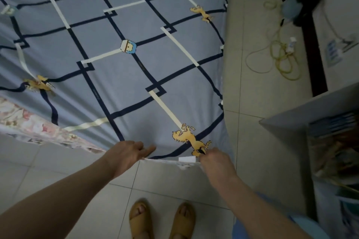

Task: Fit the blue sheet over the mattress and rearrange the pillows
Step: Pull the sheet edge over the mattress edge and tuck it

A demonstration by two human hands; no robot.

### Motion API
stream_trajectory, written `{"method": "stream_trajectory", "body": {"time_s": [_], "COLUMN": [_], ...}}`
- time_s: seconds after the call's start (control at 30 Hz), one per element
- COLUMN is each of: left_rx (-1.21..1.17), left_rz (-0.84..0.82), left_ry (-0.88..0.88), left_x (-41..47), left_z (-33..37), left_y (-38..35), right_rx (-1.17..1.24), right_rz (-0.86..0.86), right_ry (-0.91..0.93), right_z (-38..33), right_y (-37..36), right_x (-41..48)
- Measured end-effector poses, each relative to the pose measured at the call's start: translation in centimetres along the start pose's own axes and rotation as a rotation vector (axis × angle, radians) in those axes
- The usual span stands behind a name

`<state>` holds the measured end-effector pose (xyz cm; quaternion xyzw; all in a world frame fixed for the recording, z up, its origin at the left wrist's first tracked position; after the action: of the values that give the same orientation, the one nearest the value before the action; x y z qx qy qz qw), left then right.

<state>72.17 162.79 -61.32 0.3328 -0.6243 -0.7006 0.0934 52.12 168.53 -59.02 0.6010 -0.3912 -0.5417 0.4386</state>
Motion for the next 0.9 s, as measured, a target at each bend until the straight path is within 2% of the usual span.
{"method": "stream_trajectory", "body": {"time_s": [0.17, 0.3, 0.43, 0.53, 0.6, 0.77, 0.9], "left_rx": [-0.034, 0.029, 0.021, 0.053, 0.074, 0.045, 0.043], "left_rz": [0.043, 0.048, 0.055, -0.008, 0.022, 0.166, 0.197], "left_ry": [-0.017, -0.119, -0.175, -0.218, -0.2, -0.021, 0.109], "left_x": [1.8, 2.2, 1.2, 0.9, 0.2, -3.7, -8.1], "left_z": [0.7, 1.5, 0.8, 1.8, 0.6, -9.3, -18.1], "left_y": [-4.6, -5.3, -4.9, -5.1, -3.4, -0.7, -0.5], "right_rx": [-0.069, -0.015, 0.149, 0.122, 0.156, 0.192, 0.161], "right_rz": [-0.02, 0.058, 0.031, 0.063, 0.068, 0.221, 0.214], "right_ry": [-0.094, -0.003, -0.045, -0.036, -0.027, 0.069, 0.126], "right_z": [1.4, -2.0, -3.3, -3.2, -3.9, -11.2, -18.9], "right_y": [-5.8, -4.9, -5.0, -4.6, -3.1, 3.0, 5.5], "right_x": [0.4, 0.4, 0.9, 1.2, 2.5, 8.8, 13.6]}}
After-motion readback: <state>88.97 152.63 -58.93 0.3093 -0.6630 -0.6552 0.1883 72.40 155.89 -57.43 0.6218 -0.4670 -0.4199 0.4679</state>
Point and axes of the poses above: each hand's wrist, its own x-axis towards the middle knuckle, its own y-axis out of the back of the hand, z = x × y, the point moved 8 cm from there along x, towards the middle knuckle, and after that the axes turned 7 degrees about z, right-handed, at the moved point
